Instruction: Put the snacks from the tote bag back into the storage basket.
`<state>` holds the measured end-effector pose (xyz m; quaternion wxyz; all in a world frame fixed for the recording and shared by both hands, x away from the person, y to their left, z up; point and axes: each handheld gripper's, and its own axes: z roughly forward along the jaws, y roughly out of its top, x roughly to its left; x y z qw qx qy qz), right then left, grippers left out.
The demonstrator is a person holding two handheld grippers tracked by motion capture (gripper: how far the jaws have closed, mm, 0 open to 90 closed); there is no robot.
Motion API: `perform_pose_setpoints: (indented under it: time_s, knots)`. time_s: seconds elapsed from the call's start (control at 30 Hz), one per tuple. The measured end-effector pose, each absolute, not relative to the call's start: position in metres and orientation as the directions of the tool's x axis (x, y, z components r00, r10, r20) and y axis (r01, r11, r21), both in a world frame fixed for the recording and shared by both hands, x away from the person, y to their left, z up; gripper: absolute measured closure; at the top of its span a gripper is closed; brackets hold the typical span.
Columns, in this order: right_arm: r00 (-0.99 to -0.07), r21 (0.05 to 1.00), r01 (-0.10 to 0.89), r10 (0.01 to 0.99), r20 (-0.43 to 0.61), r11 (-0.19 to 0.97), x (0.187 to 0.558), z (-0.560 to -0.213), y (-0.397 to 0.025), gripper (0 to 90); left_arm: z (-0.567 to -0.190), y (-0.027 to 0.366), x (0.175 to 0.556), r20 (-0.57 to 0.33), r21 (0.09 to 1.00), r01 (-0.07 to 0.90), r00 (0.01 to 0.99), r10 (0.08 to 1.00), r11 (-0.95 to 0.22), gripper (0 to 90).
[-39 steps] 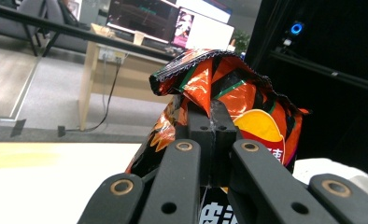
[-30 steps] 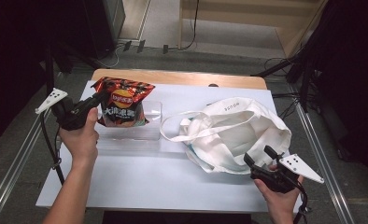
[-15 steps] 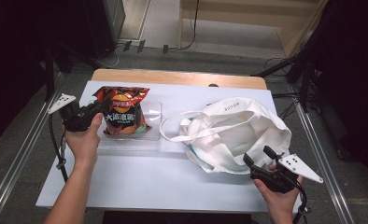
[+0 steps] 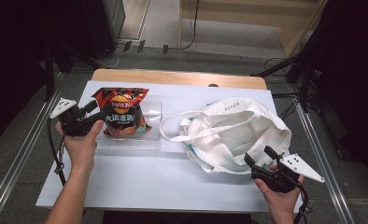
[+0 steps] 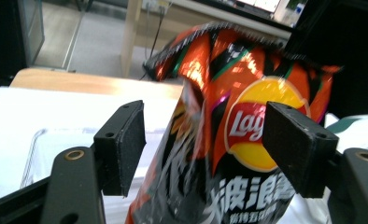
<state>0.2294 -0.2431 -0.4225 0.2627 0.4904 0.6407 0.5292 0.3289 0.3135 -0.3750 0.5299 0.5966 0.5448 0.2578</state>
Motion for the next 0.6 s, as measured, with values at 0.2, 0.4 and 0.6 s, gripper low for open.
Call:
perform_pose_setpoints:
  time_s: [0.2,0.4,0.6]
  knots:
    - [-0.375,0.934,0.354,0.907,0.189,-0.048,0.229,-0.422,-0.244,18.8,-0.378,0.316,0.322,-0.268,0.910,0.383,0.255,0.929,0.158,31.9]
    - [-0.375,0.933,0.356,0.907,0.193,-0.052,0.229,-0.422,-0.244,18.8,-0.379,0.315,0.313,-0.254,0.915,0.376,0.259,0.932,0.145,32.6]
    - [-0.376,0.935,0.352,0.907,0.188,-0.048,0.229,-0.422,-0.243,17.8,-0.380,0.312,0.299,-0.232,0.926,0.356,0.277,0.933,0.125,23.8]
